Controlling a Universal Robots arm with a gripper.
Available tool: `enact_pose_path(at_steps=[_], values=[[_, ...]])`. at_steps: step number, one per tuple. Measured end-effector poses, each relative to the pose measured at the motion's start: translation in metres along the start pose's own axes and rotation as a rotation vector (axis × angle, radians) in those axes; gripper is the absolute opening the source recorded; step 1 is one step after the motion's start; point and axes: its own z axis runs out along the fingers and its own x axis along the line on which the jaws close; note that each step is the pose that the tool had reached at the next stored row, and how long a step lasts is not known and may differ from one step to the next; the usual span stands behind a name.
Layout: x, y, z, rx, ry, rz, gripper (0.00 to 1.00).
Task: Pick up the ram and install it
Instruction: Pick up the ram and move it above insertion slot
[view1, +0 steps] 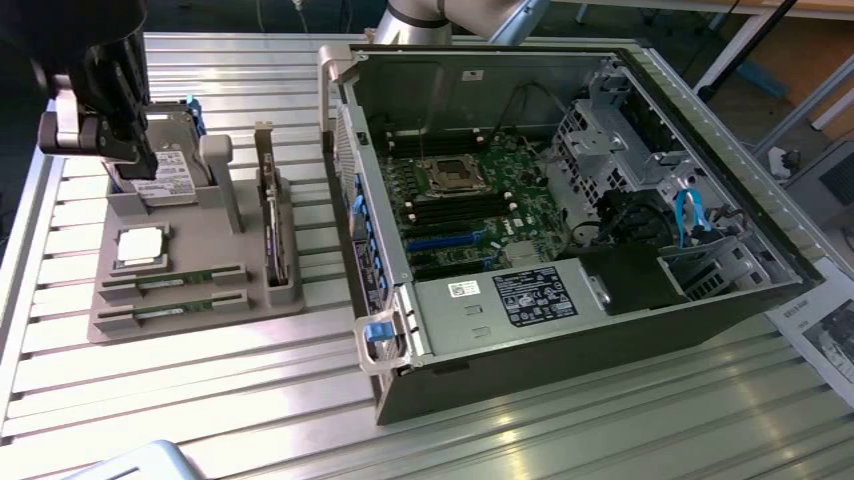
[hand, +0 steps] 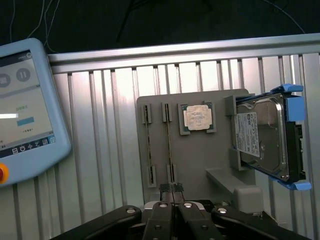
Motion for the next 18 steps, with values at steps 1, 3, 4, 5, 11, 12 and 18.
enact_pose_path(at_steps=[1,3,4,5,11,12,18], values=[[0.001,-0.0001,0.0004,0.0000,0.0000,0.000,0.10],[0.002,-0.0002,0.0018,0.0000,0.0000,0.000,0.10],[0.002,-0.0002,0.0027,0.0001,0.0000,0.000,0.10],[0.002,-0.0004,0.0047,0.0003,0.0000,0.000,0.10],[0.003,-0.0006,0.0085,0.0003,0.0002,0.000,0.10],[0.003,-0.0006,0.0085,0.0003,0.0001,0.000,0.10],[0.003,-0.0007,0.0108,0.0016,-0.0001,0.000,0.10]])
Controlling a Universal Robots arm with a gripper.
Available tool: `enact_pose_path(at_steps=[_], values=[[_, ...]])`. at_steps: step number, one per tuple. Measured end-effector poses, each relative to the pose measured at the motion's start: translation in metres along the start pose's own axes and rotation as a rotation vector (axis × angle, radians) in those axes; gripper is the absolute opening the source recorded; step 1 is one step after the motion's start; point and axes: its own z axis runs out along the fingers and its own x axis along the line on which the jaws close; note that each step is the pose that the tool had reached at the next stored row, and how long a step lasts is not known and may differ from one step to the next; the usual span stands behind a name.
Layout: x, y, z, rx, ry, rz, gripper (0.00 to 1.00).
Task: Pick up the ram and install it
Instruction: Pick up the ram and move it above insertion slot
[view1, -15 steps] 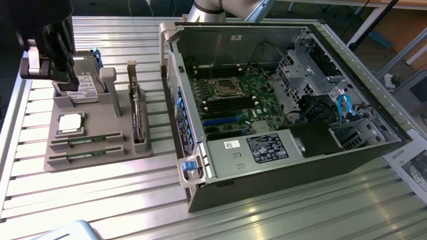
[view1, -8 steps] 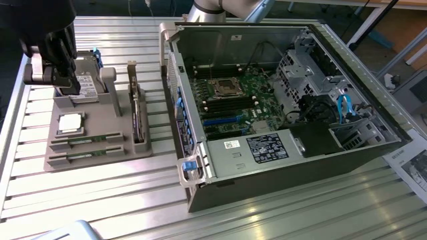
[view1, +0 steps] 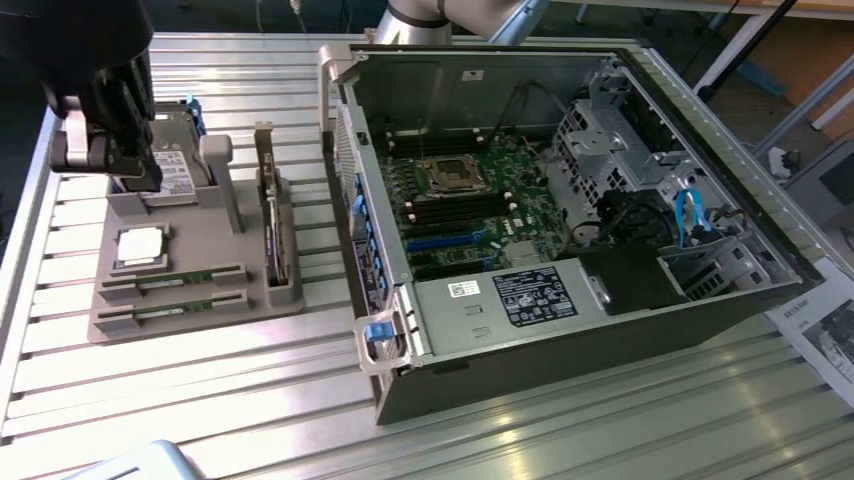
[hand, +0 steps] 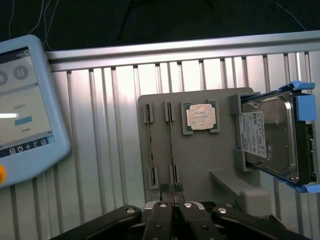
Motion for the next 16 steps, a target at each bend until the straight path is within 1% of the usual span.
enact_pose_path(at_steps=[12,16], values=[[0.000,0.0000,0.0158,0.0016,-0.0001,0.000,0.10],[0.001,0.0000,0.0252,0.0021,0.0001,0.000,0.10]])
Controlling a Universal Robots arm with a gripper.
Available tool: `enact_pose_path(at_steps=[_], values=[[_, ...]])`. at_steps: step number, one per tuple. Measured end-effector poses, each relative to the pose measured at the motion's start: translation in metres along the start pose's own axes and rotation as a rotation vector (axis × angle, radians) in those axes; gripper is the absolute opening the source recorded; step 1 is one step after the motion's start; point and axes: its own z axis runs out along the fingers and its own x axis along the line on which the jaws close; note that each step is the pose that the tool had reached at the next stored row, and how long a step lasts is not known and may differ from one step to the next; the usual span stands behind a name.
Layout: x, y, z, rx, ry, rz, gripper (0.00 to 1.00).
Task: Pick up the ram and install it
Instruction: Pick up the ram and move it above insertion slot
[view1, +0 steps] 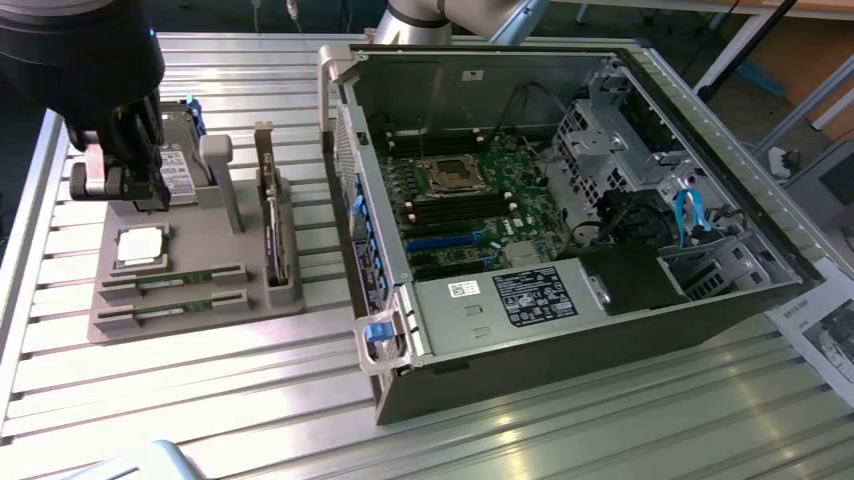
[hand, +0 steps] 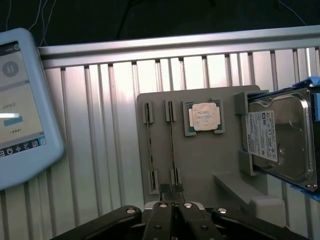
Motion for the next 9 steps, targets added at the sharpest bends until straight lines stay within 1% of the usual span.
enact_pose_path(at_steps=[8,9], values=[[0.000,0.0001,0.0138,0.0008,0.0000,0.000,0.10],[0.001,0.0001,0.0167,0.0009,0.0000,0.000,0.10]])
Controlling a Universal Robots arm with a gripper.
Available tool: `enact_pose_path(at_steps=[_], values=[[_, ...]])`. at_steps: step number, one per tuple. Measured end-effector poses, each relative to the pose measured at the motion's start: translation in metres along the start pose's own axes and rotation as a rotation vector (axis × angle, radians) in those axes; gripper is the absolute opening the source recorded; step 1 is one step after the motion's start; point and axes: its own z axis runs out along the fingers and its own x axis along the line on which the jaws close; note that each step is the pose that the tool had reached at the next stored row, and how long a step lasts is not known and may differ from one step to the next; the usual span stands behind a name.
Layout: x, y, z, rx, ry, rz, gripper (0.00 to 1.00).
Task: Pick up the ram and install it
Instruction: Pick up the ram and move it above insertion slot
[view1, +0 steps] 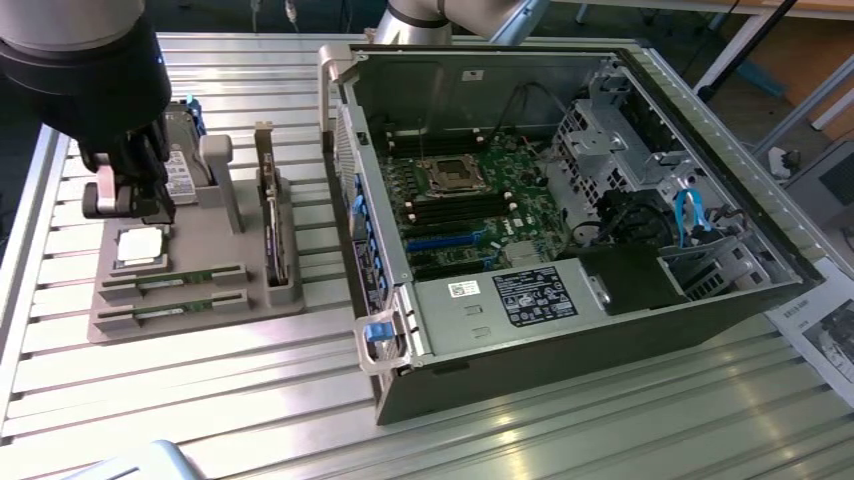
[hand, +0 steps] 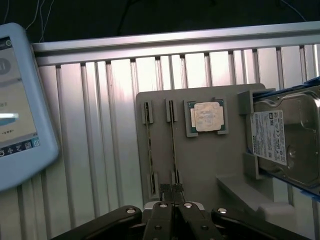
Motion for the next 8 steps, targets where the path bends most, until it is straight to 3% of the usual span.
enact_pose_path(at_steps=[8], values=[[0.001,0.0009,0.0174,0.0003,0.0004,0.000,0.10]])
